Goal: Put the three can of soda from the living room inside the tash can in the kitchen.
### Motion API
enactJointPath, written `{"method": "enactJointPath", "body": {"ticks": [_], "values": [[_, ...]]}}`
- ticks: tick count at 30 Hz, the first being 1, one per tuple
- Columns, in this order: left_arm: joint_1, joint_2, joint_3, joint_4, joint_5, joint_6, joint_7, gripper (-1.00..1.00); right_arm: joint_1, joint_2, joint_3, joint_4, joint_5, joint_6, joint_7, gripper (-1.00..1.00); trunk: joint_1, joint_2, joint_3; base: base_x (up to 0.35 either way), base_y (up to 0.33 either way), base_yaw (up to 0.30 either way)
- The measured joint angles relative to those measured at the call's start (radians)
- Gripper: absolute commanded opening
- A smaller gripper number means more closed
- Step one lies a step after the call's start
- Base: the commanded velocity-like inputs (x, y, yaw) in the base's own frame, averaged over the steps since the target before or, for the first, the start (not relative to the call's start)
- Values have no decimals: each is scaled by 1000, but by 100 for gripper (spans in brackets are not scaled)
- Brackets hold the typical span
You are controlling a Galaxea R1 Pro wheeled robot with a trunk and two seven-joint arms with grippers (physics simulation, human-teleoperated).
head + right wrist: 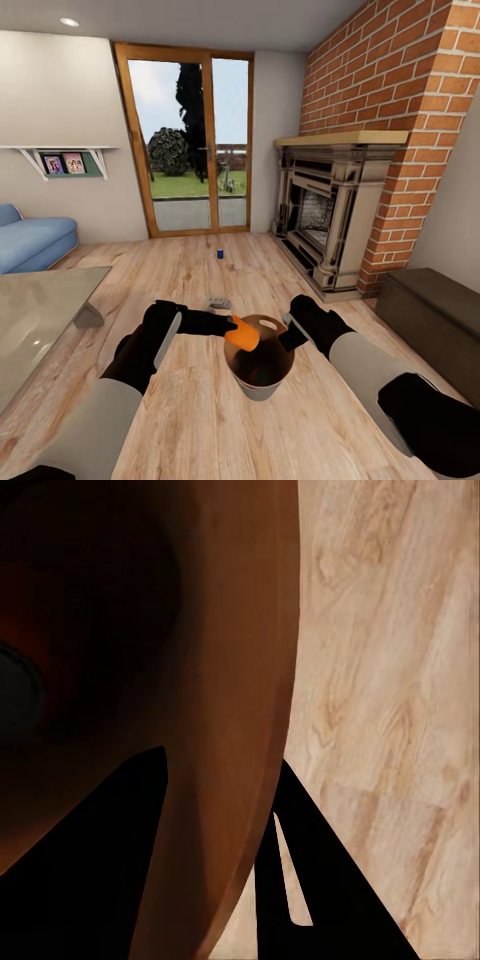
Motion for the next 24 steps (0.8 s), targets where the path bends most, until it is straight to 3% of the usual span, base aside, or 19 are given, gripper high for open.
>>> {"method": "enactJointPath", "body": {"ticks": [14, 24], "values": [[1, -14, -74, 20, -2, -6, 85, -100, -1, 3, 6, 4, -10, 1, 1, -100, 0, 0, 0, 0, 0, 0], [1, -24, -102, 22, 0, -5, 132, -100, 0, 9, 6, 4, -10, 1, 1, -100, 0, 0, 0, 0, 0, 0]]}}
